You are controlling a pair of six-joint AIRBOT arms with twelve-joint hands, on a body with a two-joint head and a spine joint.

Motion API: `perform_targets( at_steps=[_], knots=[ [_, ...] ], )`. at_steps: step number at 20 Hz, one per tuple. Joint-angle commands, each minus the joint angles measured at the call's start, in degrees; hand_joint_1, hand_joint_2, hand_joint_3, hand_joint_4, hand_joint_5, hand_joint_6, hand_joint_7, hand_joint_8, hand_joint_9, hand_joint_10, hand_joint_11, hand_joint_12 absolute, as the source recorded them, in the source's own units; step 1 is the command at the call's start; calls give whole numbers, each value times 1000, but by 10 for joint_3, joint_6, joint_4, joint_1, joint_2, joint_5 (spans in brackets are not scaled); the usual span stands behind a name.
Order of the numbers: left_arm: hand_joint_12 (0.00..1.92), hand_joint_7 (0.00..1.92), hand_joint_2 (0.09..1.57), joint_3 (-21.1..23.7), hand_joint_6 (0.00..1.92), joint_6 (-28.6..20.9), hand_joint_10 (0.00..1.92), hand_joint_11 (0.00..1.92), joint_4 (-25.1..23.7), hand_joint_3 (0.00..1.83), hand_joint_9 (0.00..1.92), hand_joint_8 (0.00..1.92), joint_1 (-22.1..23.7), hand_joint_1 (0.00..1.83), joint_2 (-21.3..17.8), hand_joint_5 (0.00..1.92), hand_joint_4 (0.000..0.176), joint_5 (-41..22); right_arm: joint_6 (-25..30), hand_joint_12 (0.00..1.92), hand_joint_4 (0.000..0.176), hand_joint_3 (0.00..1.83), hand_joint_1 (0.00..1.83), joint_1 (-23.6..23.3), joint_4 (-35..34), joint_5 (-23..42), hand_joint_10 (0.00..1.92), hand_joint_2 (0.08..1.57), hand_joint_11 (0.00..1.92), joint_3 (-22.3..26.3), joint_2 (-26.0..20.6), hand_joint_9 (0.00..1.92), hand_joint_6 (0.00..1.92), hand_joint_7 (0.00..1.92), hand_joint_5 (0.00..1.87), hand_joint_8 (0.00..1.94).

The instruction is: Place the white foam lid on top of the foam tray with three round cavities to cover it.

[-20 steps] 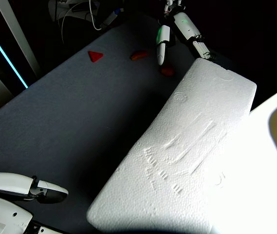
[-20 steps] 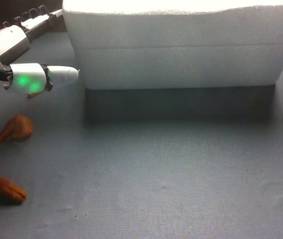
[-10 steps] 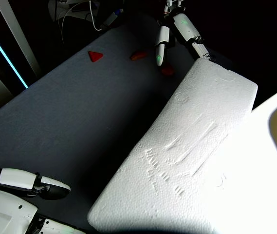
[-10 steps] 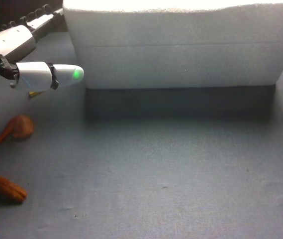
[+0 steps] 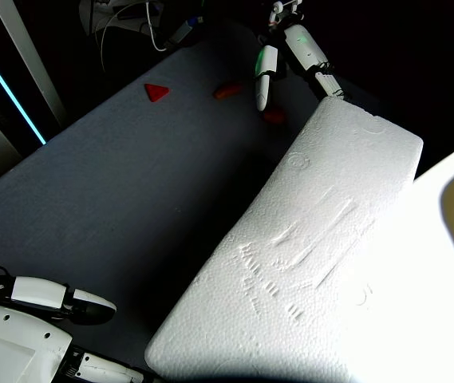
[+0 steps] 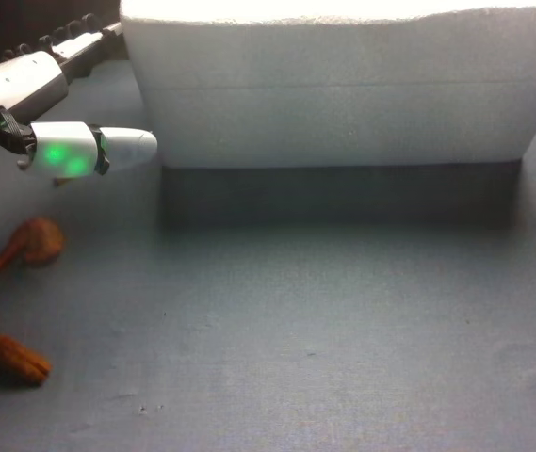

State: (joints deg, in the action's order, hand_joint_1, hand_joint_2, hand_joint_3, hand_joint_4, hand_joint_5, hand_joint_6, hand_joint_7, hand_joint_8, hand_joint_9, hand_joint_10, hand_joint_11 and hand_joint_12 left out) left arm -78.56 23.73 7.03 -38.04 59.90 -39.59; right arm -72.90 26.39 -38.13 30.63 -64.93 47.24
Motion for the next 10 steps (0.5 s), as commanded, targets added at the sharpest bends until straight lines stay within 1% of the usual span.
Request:
perform_targets(
  at_steps=[1,3,4,5,7,9,10],
  knots=[
    [469,0,1070,-2,0,-3,0,0,8,0,0,0,0,449,-4,0,36,-64,2,3,0,0,495,-2,7,68,0,1219,2,-5,-14,0,0,0,0,0],
    [523,0,1059,0,0,-3,0,0,15,0,0,0,-8,445,-10,0,33,-69,2,0,0,0,524,0,7,70,0,1210,0,-4,-16,0,0,0,0,0],
    [563,0,1063,2,0,0,0,0,18,0,0,0,-11,455,-14,0,29,-73,2,0,0,0,519,1,7,73,0,1208,0,-2,-19,0,0,0,0,0],
    [569,0,1062,3,0,0,0,0,18,0,0,0,-13,462,-16,0,25,-76,2,0,0,0,569,2,7,76,0,1201,0,0,-21,0,0,0,0,0],
    [528,0,1067,5,0,0,0,0,22,1,0,0,-16,467,-19,0,32,-81,2,0,0,0,567,4,7,80,0,1209,0,4,-26,0,0,0,0,0],
    [443,0,1073,5,0,0,0,0,23,1,0,0,-17,458,-19,0,28,-85,2,0,0,1,576,4,10,80,0,1214,0,6,-27,0,0,0,0,0],
    [361,0,1077,7,0,0,0,0,23,1,0,0,-17,449,-19,0,33,-89,2,0,0,1,564,4,12,82,0,1214,0,7,-27,0,0,0,0,0]
  ],
)
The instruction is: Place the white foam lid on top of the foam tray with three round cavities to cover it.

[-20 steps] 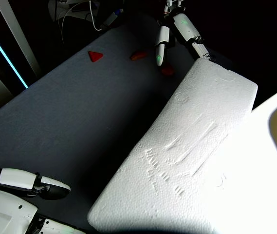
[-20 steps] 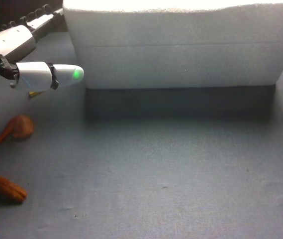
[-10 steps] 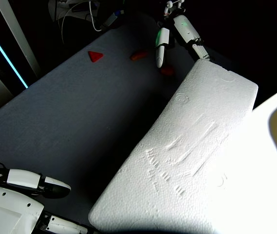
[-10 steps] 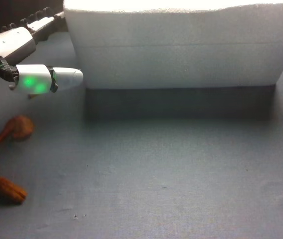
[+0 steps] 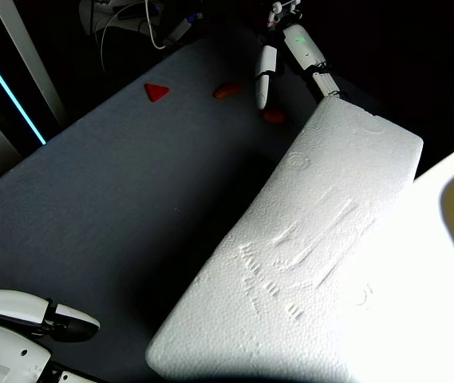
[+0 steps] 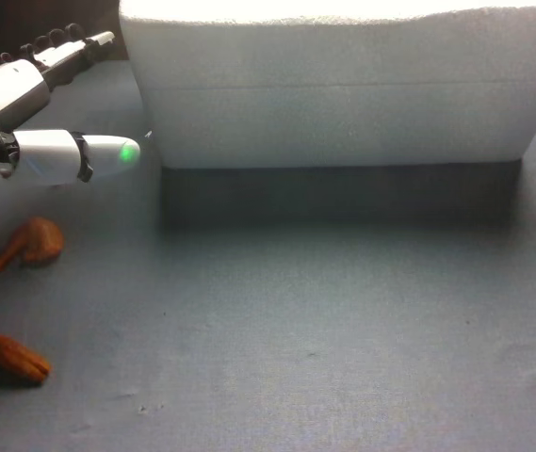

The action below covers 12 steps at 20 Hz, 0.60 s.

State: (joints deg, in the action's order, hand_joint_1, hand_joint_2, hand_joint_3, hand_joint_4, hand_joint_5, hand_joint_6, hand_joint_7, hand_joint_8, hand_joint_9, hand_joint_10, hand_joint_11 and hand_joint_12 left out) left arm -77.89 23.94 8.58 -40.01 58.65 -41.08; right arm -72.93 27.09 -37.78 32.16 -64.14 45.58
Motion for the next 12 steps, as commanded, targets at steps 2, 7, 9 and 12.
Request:
perform_targets(
  at_steps=[2,7,9,12],
  knots=[
    [341,0,1075,3,0,-2,0,0,7,0,0,0,2,454,-7,0,32,-83,2,0,0,0,575,-3,15,73,0,1213,0,4,-13,0,0,0,0,0],
    [358,0,1064,14,0,-2,0,0,9,0,0,0,-5,443,-18,0,15,-105,2,0,0,2,520,-6,32,88,0,1218,0,19,-22,0,0,0,0,0],
    [351,0,1065,18,0,-2,0,0,12,0,0,0,-12,459,-25,0,16,-112,2,523,0,17,467,-6,37,93,0,1182,13,26,-28,0,0,0,0,0],
    [343,0,1081,43,0,-11,0,0,5,2,0,0,-37,426,-44,0,9,-152,6,1208,0,0,455,13,63,120,0,1191,0,62,-55,0,0,0,0,0]
  ],
)
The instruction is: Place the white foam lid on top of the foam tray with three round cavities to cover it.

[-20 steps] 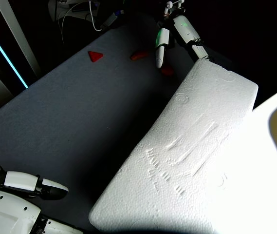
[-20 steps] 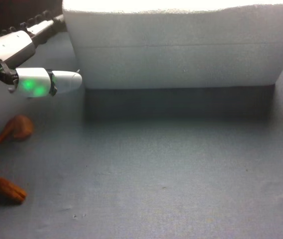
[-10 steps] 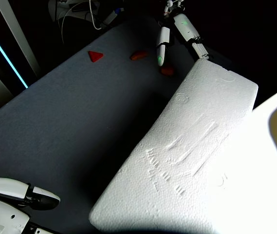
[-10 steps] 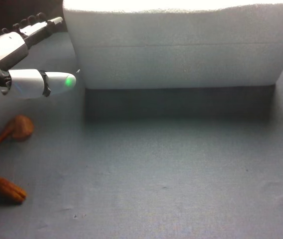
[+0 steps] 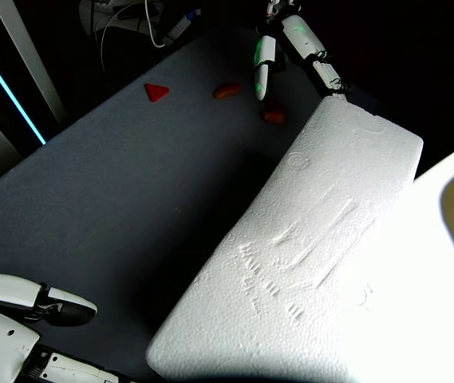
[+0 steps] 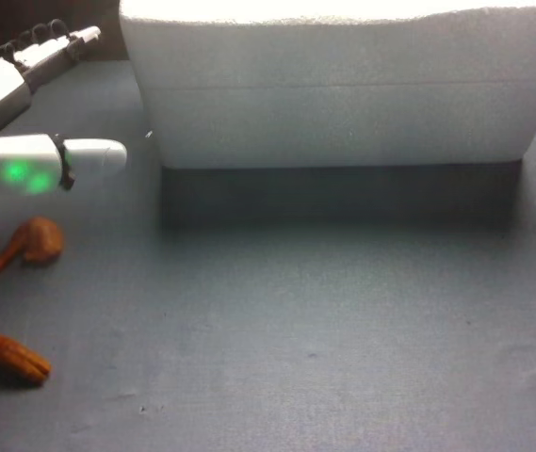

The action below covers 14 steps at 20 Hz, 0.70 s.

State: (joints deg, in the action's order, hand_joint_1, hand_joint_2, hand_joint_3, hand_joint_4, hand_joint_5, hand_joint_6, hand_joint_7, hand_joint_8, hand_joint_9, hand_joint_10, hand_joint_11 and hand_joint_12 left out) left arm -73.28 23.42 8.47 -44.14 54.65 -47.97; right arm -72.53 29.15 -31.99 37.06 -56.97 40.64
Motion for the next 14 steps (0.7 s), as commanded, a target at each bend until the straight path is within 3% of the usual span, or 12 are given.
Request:
perform_targets(
  at_steps=[1,3,7,8,9,11,14],
  knots=[
    [380,0,1099,11,0,-10,0,0,2,3,0,0,-8,418,-15,0,0,-101,12,1234,0,3,448,10,14,96,5,1197,0,13,-22,11,0,0,0,0],
    [440,0,1106,35,0,-14,0,0,-11,2,0,0,-23,408,-32,0,0,-130,63,1341,0,3,484,53,43,141,30,1213,0,46,-52,64,0,0,0,0],
    [223,0,1139,73,0,-27,0,0,-41,2,0,0,-49,357,-56,0,8,-170,113,1406,0,4,481,110,103,191,73,1252,0,95,-86,133,0,5,0,1],
    [215,0,1146,82,0,-29,0,0,-45,4,0,0,-55,356,-60,0,13,-183,129,1274,0,5,488,117,122,201,55,1267,0,104,-91,85,0,0,0,0],
    [211,0,1163,91,0,-32,0,0,-50,10,0,0,-63,391,-62,0,0,-199,148,1216,0,4,429,123,145,209,60,1283,0,111,-93,96,0,16,0,4],
    [217,0,1173,101,0,-44,2,0,-62,10,4,0,-72,362,-62,0,0,-221,179,1273,0,9,324,123,187,211,60,1324,0,114,-88,92,0,0,0,0],
    [142,0,1208,112,0,-56,0,0,-83,14,0,0,-71,285,-56,0,0,-234,224,1132,0,2,291,121,242,217,47,1365,0,115,-73,99,0,0,0,0]
  ],
)
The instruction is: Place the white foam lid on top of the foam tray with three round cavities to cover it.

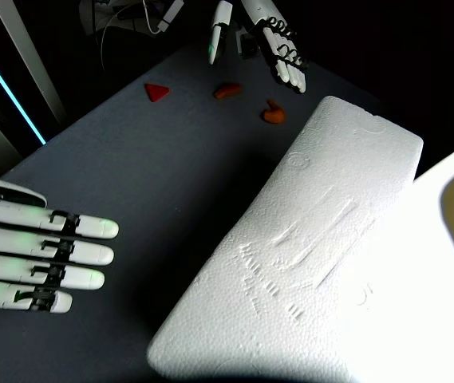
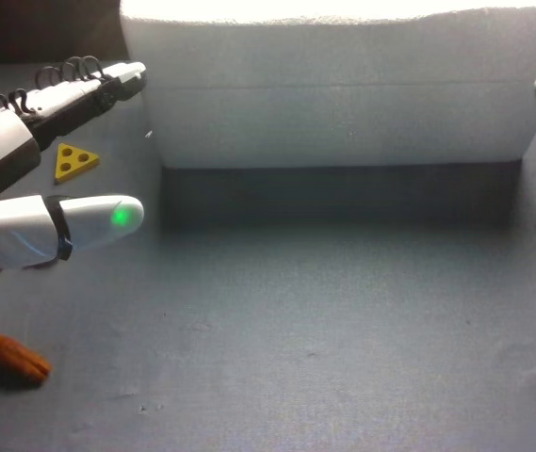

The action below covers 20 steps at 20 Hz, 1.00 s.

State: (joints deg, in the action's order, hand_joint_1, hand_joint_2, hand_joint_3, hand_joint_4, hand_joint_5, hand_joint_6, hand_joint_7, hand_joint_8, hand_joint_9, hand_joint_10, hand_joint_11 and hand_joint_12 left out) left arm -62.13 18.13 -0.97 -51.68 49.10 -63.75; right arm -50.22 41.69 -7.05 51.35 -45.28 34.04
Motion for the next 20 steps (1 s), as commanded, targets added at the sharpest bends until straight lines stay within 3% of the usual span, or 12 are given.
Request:
perform_targets(
  at_steps=[1,4,5,7,10,12,14,16,17,19,20],
  knots=[
    [121,0,1221,1,0,-5,0,0,7,9,0,0,8,282,3,0,0,-76,11,1059,0,2,317,-7,6,74,26,1375,0,-3,-1,58,0,0,0,0],
    [107,0,1233,-1,0,-12,0,0,-3,3,0,0,15,258,15,0,12,-74,36,856,0,0,374,-11,31,74,0,1361,0,-13,22,0,0,0,0,0],
    [127,0,1234,-2,0,-14,2,0,-4,1,7,0,17,266,20,0,0,-73,47,484,0,0,337,-12,34,74,0,1353,0,-19,31,0,0,0,0,0],
    [59,0,1230,-7,0,-21,1,0,-8,0,7,0,21,263,30,0,2,-73,55,52,0,0,314,-12,40,74,0,1338,0,-24,43,0,0,0,0,0],
    [0,0,1235,-16,0,-30,0,0,-26,2,0,0,37,305,44,0,24,-60,62,0,0,0,334,-12,46,74,0,1303,0,-28,54,0,0,0,0,0],
    [0,0,1248,-16,0,-33,0,0,-30,7,0,0,37,309,47,0,14,-58,62,0,0,0,342,-12,49,75,0,1293,0,-28,58,0,0,0,0,0],
    [0,0,1250,-14,0,-37,0,0,-31,6,0,0,32,312,49,0,35,-58,62,27,0,0,320,-12,50,76,0,1255,46,-29,62,0,0,0,0,0],
    [0,0,1249,-12,0,-38,0,0,-33,4,0,0,30,289,49,0,27,-59,64,788,0,31,332,-12,52,76,0,1210,1,-29,65,0,0,0,0,0],
    [0,0,1241,-12,0,-38,0,0,-33,0,0,0,29,297,50,0,43,-57,64,1064,0,18,318,-11,52,77,0,1211,0,-29,67,0,0,0,0,0],
    [0,0,1228,-13,0,-38,0,0,-32,0,0,0,28,308,50,0,53,-56,64,1313,0,3,317,-11,51,85,0,1201,0,-32,70,0,0,0,0,0],
    [0,0,1212,-14,0,-39,0,0,-28,0,0,0,26,324,52,0,57,-58,64,1187,0,2,340,-11,51,92,0,1204,0,-32,70,0,0,0,0,0]
  ],
)
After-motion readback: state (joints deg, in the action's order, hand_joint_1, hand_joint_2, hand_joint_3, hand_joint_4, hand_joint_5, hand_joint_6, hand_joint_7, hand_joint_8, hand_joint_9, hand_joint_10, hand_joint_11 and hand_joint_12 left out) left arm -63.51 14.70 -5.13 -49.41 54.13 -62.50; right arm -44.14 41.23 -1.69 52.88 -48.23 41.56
